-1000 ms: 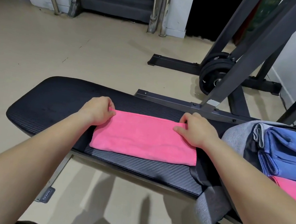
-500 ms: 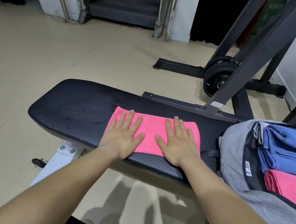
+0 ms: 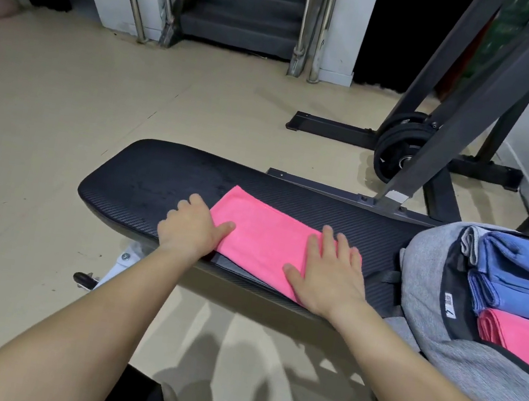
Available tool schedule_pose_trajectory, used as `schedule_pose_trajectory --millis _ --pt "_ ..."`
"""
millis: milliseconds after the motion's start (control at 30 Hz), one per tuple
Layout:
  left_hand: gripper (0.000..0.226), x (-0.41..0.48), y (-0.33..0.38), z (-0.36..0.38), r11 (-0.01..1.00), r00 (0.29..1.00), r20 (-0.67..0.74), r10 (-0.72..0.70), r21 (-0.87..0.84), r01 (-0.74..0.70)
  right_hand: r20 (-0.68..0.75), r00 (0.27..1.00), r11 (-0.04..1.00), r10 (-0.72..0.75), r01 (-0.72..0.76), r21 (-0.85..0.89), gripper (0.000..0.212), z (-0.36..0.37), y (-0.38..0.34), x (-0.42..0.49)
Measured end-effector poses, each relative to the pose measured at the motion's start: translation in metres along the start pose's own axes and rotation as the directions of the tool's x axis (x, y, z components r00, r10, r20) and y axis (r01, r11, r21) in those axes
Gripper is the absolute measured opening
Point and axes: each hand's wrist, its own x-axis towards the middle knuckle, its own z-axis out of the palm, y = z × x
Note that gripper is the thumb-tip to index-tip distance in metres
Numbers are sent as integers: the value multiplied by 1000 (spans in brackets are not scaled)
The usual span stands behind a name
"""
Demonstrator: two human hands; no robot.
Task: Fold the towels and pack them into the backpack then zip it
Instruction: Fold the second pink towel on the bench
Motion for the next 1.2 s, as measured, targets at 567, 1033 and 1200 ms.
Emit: schedule_pose_trajectory --millis 567,1033,1200 --pt "14 20 42 -52 759 952 -207 226 -575 -306 51 973 947 -227 208 247 67 -1 -49 46" --pt "7 -68 84 2 818 841 -220 494 -211 -535 -105 975 653 195 -49 755 39 -27 44 24" --pt "10 -75 91 5 818 827 -330 454 -214 -534 -74 977 665 202 -81 742 53 -32 47 24"
